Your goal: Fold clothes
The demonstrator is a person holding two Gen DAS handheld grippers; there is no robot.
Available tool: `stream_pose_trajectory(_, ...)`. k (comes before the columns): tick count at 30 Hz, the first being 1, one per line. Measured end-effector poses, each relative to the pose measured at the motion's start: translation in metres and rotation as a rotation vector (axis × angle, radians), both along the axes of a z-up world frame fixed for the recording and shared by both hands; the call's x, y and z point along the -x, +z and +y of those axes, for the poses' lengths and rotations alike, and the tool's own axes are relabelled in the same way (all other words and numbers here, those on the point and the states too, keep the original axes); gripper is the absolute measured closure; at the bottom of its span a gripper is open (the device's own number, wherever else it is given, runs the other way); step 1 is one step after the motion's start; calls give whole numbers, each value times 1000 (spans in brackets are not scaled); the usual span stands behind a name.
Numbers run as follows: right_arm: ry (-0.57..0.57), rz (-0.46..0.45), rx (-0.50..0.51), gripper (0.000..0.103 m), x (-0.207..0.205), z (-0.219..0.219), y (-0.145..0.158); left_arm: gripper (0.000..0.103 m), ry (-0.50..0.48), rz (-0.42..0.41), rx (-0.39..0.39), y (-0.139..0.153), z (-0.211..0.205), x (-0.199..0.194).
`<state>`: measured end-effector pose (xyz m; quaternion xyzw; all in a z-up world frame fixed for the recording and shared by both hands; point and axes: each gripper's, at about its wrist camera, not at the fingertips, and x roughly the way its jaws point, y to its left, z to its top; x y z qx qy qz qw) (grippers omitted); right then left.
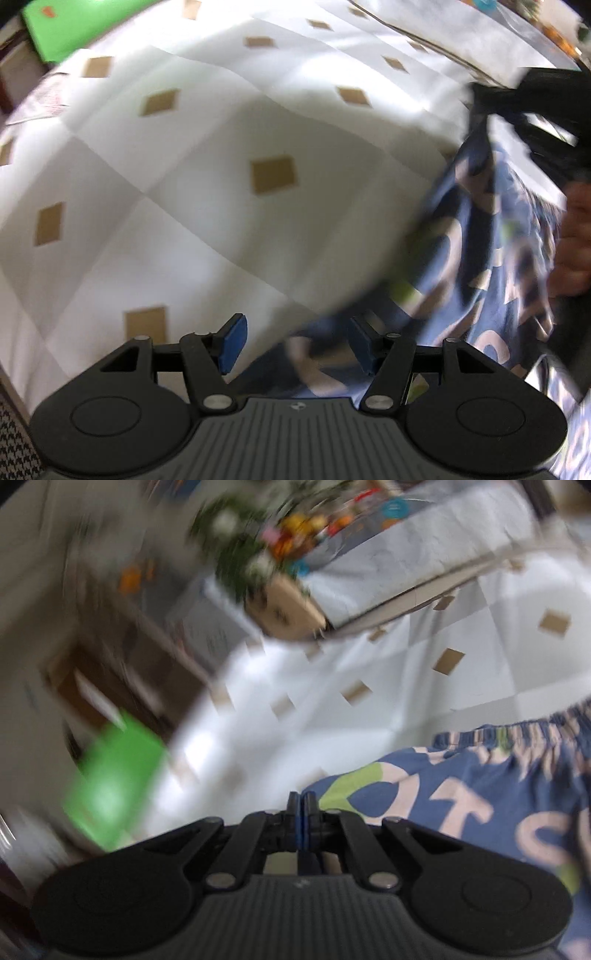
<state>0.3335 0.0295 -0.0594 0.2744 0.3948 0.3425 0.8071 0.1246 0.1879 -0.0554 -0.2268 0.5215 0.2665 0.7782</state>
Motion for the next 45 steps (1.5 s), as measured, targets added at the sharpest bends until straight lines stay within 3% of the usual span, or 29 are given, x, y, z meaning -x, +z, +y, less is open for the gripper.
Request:
stream_pose_trajectory(2,-33,-1,-31,95,-1,-3,8,44,35,-6,-8,3,9,1)
stream_pose_trajectory(6,-11,-81,83,85,10,-2,21,44,61,-12,-5,5,17,4)
stream_pose_trajectory(12,42,-112,269,80,44,-18,22,43,7,-12,24,1,6,3)
stream_pose_trajectory(17,37,-62,392,71,91,-52,23,43,-86,-3,55,-5,-13,-1)
stream_pose_trajectory(24,-30,25,516,60,152,-91,21,43,-215,0,-1,-7,-42,-4)
stream_pose_trajectory(29,-81,81,529,56,158,-110,13,43,-270,25,11,-18,-51,-6)
stream_pose_trajectory(38,-98,120,550,51,153,-122,12,38,-326,28,-43,-25,-62,-4)
stream_pose_trajectory(45,-94,113,534,50,154,-122,19,27,-325,38,-34,-28,-57,4)
